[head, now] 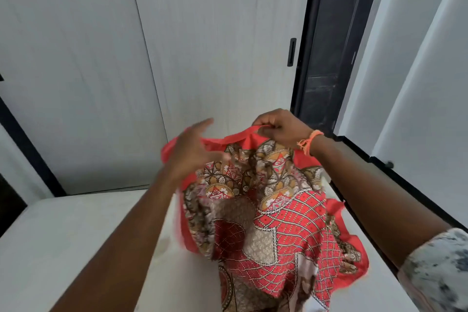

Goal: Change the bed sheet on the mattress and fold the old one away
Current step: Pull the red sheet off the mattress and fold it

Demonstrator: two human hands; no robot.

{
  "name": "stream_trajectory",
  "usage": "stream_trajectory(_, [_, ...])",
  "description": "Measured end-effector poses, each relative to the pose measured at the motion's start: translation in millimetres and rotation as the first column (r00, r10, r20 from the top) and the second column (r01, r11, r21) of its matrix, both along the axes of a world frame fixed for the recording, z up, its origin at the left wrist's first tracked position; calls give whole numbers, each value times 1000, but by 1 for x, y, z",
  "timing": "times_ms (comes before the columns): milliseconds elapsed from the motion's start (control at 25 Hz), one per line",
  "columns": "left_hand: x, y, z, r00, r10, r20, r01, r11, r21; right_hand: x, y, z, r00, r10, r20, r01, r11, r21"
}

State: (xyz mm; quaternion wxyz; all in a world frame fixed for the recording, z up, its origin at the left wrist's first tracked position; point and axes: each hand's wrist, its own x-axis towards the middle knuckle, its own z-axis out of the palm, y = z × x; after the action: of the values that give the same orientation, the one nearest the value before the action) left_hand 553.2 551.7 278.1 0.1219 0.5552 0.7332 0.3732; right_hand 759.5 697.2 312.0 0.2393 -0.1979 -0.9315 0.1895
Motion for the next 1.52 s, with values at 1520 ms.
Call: stream_trajectory(1520, [-9, -19, 9, 982, 12, -191, 27, 979, 201, -67, -46, -57, 919, -95, -383, -117, 862, -493])
